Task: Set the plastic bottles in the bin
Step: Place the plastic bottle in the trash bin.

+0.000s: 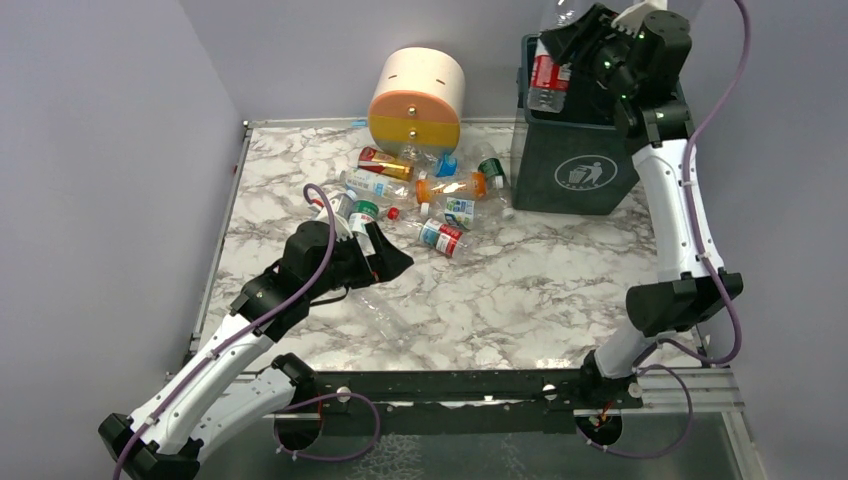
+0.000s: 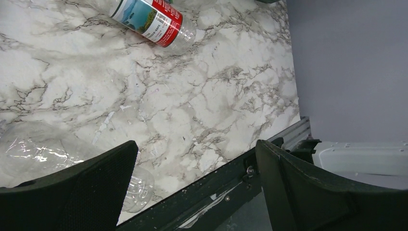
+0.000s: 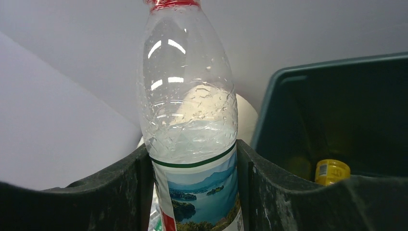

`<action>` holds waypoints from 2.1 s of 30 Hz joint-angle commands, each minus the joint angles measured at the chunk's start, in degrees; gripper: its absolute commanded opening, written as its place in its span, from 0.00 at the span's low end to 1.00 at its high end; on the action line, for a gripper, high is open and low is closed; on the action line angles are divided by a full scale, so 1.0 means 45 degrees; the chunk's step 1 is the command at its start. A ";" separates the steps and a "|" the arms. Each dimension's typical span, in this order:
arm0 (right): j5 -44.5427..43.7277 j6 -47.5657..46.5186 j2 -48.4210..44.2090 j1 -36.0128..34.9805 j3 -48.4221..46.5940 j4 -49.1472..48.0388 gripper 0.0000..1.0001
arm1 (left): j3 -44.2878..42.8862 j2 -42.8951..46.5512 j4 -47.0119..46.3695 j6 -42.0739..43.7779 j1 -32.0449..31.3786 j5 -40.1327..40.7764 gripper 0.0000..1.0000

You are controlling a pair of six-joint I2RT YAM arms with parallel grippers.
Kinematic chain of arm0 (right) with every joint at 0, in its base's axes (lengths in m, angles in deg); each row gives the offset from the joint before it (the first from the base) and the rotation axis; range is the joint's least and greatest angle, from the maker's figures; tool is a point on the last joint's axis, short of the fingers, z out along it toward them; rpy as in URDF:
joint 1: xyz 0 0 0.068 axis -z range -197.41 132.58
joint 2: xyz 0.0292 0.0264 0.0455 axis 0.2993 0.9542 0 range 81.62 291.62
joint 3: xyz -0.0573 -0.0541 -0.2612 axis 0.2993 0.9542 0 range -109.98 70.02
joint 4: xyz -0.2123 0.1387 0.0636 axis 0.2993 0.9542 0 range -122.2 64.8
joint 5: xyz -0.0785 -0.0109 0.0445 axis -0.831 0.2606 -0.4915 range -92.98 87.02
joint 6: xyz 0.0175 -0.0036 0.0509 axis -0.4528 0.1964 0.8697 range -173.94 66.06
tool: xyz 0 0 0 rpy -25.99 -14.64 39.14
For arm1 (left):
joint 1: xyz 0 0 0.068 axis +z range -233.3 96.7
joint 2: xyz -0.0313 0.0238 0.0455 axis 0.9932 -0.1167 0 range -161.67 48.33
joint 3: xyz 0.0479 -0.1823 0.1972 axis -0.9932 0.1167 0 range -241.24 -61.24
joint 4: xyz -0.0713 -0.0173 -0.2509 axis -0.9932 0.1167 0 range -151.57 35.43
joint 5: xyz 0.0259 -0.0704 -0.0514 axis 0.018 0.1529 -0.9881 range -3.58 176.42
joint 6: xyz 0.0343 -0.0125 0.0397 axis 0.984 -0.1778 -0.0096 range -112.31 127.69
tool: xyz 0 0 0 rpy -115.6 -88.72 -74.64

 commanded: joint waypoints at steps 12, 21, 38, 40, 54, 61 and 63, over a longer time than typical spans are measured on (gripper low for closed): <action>0.2629 0.3445 0.1728 0.4018 -0.0373 -0.2804 0.51 | 0.0183 0.0171 -0.0306 0.0140 0.0028 -0.0259 0.99; 0.2938 0.4147 0.1362 0.5511 0.1338 -0.3670 0.51 | 0.0122 -0.0051 -0.0283 0.0240 0.0027 -0.0298 0.99; 0.2009 0.1922 0.1710 0.6117 0.0563 -0.2381 0.55 | 0.0020 -0.0202 -0.0274 0.0320 0.0027 -0.0337 0.99; 0.1973 0.1810 0.1771 0.6102 0.0571 -0.2324 0.57 | 0.0048 -0.0116 -0.0277 0.0319 0.0027 -0.0337 0.99; 0.1895 0.1701 0.2091 0.6113 0.0546 -0.1958 0.84 | 0.0207 0.0080 -0.0202 0.0246 0.0028 -0.0319 0.99; 0.2260 0.1986 0.1666 0.6099 0.0510 -0.1700 0.91 | 0.0217 0.0071 -0.0209 0.0214 0.0027 -0.0300 0.99; 0.2633 0.2245 0.1317 0.6099 0.0648 -0.1839 0.91 | 0.0232 0.0058 -0.0231 0.0202 0.0027 -0.0289 0.99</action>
